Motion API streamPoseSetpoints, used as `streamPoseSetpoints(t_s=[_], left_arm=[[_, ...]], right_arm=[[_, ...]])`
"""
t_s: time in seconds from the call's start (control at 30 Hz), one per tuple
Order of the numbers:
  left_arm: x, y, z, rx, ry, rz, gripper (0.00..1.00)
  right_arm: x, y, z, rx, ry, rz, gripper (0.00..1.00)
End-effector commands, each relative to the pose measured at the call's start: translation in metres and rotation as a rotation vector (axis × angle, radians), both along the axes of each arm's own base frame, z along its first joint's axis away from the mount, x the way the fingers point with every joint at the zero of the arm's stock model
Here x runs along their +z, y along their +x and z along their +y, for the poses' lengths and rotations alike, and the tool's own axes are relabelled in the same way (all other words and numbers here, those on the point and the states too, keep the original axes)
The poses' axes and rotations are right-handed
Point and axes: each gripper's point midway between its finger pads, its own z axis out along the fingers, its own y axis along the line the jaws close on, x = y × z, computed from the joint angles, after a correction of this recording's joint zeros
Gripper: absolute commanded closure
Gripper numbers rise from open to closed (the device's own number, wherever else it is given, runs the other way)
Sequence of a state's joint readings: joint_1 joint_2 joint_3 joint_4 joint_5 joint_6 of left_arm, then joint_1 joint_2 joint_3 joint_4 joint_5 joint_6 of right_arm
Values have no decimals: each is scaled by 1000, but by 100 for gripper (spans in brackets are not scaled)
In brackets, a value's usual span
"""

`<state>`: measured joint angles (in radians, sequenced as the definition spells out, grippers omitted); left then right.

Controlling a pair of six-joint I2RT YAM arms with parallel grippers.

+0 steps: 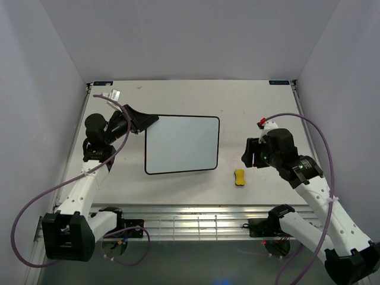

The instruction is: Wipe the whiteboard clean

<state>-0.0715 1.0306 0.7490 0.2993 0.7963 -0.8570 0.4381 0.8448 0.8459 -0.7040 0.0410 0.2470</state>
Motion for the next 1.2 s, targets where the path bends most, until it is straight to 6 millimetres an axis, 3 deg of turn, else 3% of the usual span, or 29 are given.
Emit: streamPoseSetpoints(t_s=[0.0,0.17,0.37,0.43,0.47,0.5,0.6,0.63,0.7,0.73,0.8,0.87,0.9,0.97,1.17], left_arm=[[43,12,-4,7,-86,-158,100],[33,45,-11,7,-146,-171,100],[39,71,-19,-47,-263,-239,100],[28,86,-21,-56,-270,-231,100],[39,87,-22,-71,-277,-285,100],[29,95,-24,-78,-272,-275,100],[32,108,-27,-96,-251,-332,100],[20,117,-30,-113,-235,-314,100],[26,122,-32,-130,-234,-365,100],[11,131,-34,-147,-221,-345,100],[18,135,-36,-188,-212,-399,100],[1,143,-38,-235,-191,-394,100],[9,147,-36,-249,-187,-422,100],[-4,151,-40,-294,-165,-409,100],[-7,156,-39,-312,-159,-424,100]], right_arm=[[35,-5,6,52,58,-86,37],[44,-17,9,87,98,-107,38],[32,-23,7,90,83,-64,37],[28,-24,6,91,75,-45,38],[27,-25,6,93,70,-45,38],[26,-25,5,93,68,-44,38],[23,-26,5,94,61,-37,38],[21,-26,5,96,62,-34,38],[17,-27,7,106,63,-18,38],[16,-27,8,110,63,-12,38],[16,-28,8,116,66,-9,38],[16,-30,7,120,65,-15,38],[14,-31,6,119,61,-10,38],[12,-31,5,120,49,-6,38],[4,-32,3,119,29,21,38]])
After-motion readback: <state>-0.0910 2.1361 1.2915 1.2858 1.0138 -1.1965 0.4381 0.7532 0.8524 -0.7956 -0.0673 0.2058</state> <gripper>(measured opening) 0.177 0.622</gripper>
